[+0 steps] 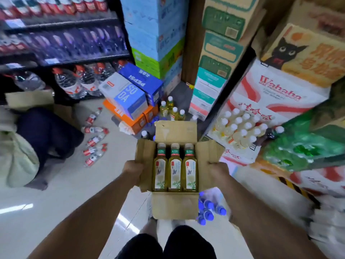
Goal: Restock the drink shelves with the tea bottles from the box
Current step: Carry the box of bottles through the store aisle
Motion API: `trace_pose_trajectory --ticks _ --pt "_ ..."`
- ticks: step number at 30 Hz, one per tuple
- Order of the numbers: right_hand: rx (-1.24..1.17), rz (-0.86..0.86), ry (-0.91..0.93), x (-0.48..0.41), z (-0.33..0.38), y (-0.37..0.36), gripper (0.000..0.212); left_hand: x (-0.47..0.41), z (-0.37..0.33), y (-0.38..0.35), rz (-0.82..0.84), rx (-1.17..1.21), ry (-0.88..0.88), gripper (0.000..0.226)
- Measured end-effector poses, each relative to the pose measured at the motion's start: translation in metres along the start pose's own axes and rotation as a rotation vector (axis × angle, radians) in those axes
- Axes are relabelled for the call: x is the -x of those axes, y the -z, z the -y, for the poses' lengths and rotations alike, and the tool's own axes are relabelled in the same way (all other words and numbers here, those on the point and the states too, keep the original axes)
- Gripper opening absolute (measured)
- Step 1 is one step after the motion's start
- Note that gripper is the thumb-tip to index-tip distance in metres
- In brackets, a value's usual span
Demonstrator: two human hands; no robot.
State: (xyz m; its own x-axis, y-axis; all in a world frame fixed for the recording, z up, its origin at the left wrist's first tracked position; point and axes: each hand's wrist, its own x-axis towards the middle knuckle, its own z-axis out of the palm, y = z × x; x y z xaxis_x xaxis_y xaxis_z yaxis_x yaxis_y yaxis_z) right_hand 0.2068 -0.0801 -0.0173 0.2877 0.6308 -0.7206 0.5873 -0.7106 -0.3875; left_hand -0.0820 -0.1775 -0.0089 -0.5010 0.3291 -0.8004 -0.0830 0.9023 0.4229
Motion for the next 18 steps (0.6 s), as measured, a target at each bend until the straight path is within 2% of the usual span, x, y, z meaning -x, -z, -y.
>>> trace_pose_trajectory --ticks 7,13,16,18 --pt "0.262 0.231 0.257 0.081 0.069 -0.08 0.025 0.068 0.093 0.113 -0.179 0.261 0.084 0.016" --pt "0.456 0.283 0.429 0.168 0.111 -0.201 0.045 0.086 0.192 0.214 -0.297 0.548 0.145 0.034" --pt "0.58 0.38 0.505 0.226 0.127 -0.27 0.036 0.091 0.244 0.268 -0.357 0.672 0.178 0.026" --pt "0.647 0.396 0.557 0.259 0.13 -0.323 0.038 0.091 0.277 0.306 -0.395 0.742 0.192 0.02"
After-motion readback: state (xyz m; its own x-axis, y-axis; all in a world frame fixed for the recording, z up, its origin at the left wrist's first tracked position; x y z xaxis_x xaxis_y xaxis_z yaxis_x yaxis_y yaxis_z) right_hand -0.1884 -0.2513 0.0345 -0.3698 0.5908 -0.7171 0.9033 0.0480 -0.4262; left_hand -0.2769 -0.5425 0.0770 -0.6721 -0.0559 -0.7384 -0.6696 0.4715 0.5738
